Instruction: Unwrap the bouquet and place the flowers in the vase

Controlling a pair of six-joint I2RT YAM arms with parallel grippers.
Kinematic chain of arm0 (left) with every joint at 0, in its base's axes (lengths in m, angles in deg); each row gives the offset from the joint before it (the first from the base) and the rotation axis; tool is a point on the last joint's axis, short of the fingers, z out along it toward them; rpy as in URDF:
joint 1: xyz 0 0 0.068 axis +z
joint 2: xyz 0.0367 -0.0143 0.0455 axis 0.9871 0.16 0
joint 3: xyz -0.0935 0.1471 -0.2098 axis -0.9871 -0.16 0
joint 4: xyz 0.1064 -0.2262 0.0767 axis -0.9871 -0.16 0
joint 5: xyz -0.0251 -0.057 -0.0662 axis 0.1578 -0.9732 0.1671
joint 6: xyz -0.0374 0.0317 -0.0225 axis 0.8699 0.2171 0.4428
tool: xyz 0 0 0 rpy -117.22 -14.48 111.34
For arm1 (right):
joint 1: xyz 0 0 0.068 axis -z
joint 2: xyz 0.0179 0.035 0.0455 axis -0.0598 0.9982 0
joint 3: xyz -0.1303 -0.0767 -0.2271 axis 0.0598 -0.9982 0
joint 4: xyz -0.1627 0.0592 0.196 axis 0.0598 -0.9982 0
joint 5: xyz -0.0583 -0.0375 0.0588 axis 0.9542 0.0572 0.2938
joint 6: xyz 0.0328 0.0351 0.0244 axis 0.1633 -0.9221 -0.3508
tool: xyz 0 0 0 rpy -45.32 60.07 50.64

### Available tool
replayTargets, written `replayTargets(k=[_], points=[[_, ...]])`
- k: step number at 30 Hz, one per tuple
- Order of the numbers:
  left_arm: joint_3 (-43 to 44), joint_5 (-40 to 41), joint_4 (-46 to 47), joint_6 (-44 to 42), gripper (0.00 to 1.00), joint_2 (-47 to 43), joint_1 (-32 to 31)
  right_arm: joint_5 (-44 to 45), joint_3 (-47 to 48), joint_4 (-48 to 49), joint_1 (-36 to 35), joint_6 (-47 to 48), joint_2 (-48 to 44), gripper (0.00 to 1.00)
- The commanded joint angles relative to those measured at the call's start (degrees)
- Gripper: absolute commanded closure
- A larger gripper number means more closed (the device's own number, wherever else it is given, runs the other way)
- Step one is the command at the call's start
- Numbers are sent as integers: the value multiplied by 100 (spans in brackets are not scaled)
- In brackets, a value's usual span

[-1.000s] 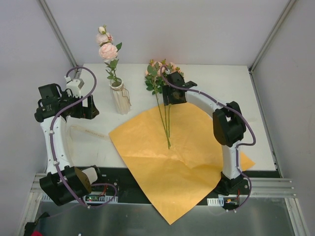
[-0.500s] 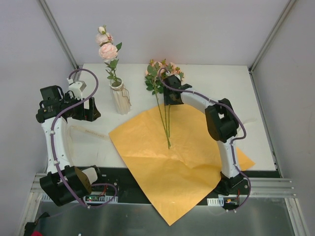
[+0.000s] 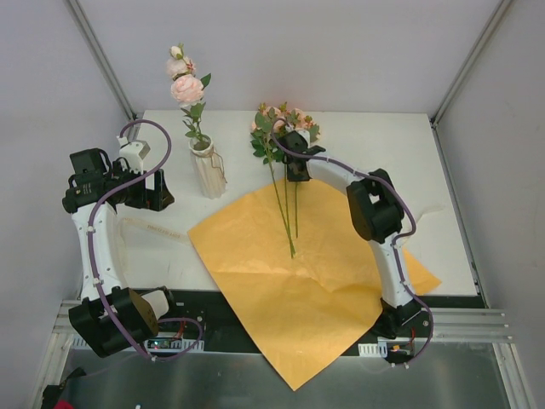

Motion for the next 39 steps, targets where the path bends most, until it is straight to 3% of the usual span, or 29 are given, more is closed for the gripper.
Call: replayTargets(k=[1, 6, 19, 25, 26, 32, 39], points=[[-15, -109, -24, -69, 1, -46, 51, 275, 31, 61, -74, -115, -225, 81], [-15, -74, -33, -60, 1, -143, 51, 214, -276, 324, -83, -221, -514, 99], [90, 58, -42, 203, 1, -29, 51, 144, -1225, 1817, -144, 60, -2948, 99], [169, 23, -42, 528, 1, 138, 51, -708, -1770, 4012, -617, 762, -3959, 99], [169, -3, -42, 572, 1, 156, 51, -1127, -1814, 4869, -697, 833, -3995, 99], [187, -39, -33, 818, 1, 253, 42, -3078, -1438, 7465, -1076, 1299, -3233, 99], [170, 58, -42, 775, 1, 218, 51, -3995, 196, 8050, -1366, 939, -2028, 99]])
